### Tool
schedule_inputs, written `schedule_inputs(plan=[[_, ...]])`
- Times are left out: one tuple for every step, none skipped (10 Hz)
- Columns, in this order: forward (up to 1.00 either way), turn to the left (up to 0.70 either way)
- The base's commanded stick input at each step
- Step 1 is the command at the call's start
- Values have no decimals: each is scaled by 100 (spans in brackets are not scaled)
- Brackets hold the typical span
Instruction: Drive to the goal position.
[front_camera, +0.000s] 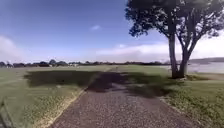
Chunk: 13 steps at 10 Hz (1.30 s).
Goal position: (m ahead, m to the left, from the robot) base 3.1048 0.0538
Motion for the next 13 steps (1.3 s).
schedule_inputs(plan=[[45, 0], [45, 0], [45, 0], [45, 0], [45, 0], [45, 0], [45, 0], [45, 0], [45, 0], [45, 0], [45, 0], [45, 0], [45, 0]])
